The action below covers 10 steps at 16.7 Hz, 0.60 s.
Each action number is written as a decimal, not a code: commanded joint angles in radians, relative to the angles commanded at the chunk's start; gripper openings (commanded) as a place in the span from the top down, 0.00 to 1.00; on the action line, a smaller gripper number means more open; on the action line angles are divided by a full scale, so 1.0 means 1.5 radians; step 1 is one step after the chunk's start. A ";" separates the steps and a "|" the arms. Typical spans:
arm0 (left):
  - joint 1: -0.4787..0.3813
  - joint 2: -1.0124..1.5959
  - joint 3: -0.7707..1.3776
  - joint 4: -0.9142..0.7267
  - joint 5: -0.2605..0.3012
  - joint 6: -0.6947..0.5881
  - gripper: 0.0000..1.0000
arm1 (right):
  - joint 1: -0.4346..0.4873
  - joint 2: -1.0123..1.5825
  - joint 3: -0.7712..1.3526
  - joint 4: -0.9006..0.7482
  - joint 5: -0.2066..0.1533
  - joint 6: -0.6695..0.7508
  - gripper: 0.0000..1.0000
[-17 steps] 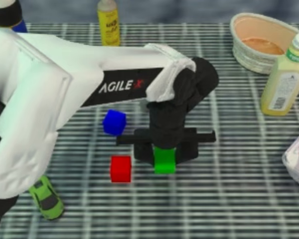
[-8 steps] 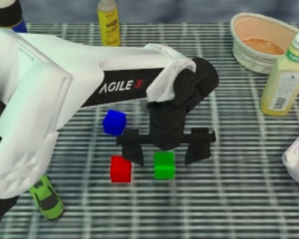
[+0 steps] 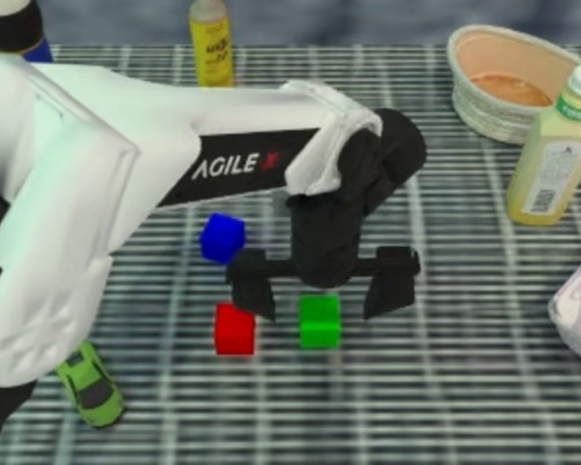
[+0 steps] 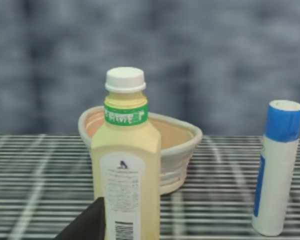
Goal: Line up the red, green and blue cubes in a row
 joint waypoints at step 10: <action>0.011 -0.044 0.103 -0.148 -0.001 -0.002 0.00 | 0.000 0.000 0.000 0.000 0.000 0.000 0.00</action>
